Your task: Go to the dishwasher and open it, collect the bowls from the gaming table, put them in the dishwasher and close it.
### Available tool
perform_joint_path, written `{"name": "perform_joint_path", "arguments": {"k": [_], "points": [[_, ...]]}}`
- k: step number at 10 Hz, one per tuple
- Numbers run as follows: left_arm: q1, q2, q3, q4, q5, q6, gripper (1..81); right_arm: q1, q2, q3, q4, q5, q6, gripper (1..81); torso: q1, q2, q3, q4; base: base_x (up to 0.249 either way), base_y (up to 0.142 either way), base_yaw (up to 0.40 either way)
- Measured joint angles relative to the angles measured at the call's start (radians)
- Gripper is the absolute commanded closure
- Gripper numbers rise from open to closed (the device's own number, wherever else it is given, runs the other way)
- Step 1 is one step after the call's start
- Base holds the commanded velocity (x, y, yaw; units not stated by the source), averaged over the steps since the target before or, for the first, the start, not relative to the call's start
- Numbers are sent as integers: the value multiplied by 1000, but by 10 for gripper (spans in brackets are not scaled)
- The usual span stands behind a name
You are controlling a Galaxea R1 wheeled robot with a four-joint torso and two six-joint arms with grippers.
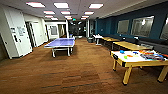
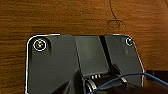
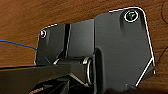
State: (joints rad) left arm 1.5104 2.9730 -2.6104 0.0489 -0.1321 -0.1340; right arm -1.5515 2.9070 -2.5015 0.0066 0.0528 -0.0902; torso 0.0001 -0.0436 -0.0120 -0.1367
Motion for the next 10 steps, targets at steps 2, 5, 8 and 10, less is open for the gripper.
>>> {"name": "perform_joint_path", "arguments": {"k": [2,5,8,10], "points": [[0,2,0,0,-2,0,10,0,1,-1,0,0,0,10,0,0,0,0,273,0,0],[0,4,0,0,-2,0,10,-1,1,-2,0,0,0,10,0,0,0,0,273,0,0],[-2,8,-2,0,-3,0,10,-2,5,-2,0,0,0,10,0,0,0,0,273,0,0],[-2,9,-2,0,-3,0,10,-3,8,-3,0,0,0,10,0,0,0,0,273,0,0]]}}
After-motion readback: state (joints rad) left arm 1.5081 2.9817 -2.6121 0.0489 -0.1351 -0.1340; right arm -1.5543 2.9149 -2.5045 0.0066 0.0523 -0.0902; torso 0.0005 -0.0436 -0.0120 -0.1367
